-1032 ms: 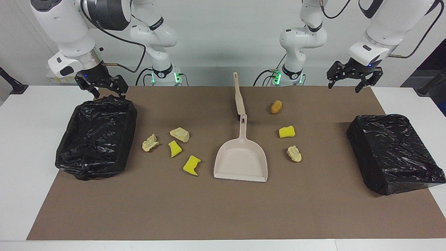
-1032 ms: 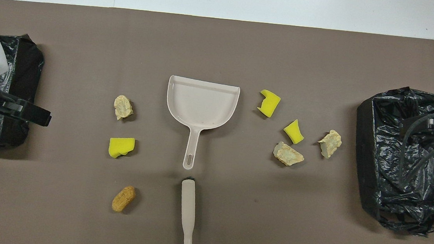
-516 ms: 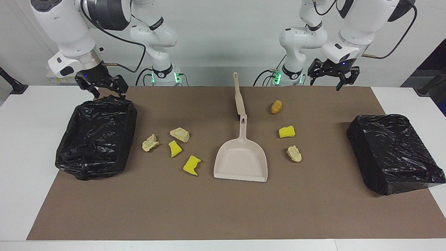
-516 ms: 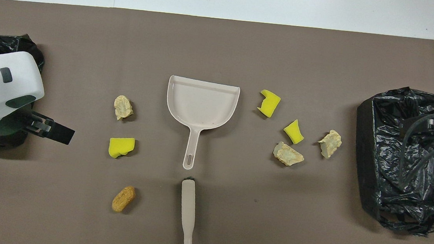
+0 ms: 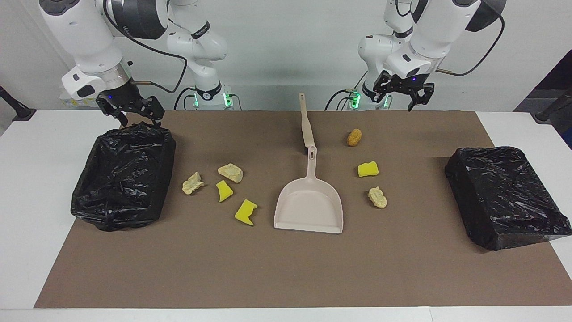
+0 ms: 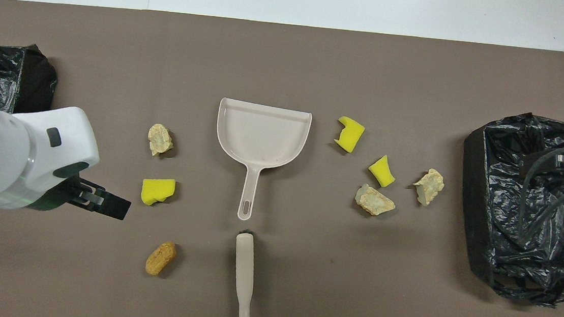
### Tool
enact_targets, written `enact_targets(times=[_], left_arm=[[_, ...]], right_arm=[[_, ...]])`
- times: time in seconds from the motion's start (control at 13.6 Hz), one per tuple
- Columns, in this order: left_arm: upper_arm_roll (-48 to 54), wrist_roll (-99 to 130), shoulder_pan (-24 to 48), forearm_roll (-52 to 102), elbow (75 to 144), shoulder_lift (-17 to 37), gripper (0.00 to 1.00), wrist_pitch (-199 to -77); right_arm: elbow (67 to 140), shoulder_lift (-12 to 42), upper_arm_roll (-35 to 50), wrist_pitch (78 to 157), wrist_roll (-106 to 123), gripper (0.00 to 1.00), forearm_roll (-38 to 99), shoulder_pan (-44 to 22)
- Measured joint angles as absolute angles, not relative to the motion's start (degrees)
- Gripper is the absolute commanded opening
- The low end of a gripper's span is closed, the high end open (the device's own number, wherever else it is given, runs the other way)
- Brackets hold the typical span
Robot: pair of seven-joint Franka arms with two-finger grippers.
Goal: Sweep and dump trash in bin
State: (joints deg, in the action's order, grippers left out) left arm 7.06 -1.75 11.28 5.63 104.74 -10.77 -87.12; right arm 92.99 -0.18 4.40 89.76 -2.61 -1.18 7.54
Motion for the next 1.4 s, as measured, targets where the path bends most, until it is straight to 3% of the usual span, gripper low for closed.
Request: enact_targets(times=[0.37,0.74,1.11,1.4], left_arm=[[7.27,8.19,22.03,6.12,116.87,-15.2,1.0,-96.83],[7.29,19.16,30.23,6.69,124.33,-16.95,1.0,-102.07],[7.32,32.7,41.48,7.69,134.18,-16.58,1.0,-112.67],[7.45,45.14,52.41,8.24,142.9,-14.73,0.97,-125.23]], right_arm=[[92.99,-0.18,4.43,89.59,-2.61,1.0,-1.18,7.12],[93.01,0.17,5.11,89.58,-2.6,1.0,-1.01,5.59],[92.91,4.67,8.06,89.59,-2.65,1.0,-0.12,2.55],[92.79,9.23,8.63,93.34,-10.93,1.0,0.58,-5.19]])
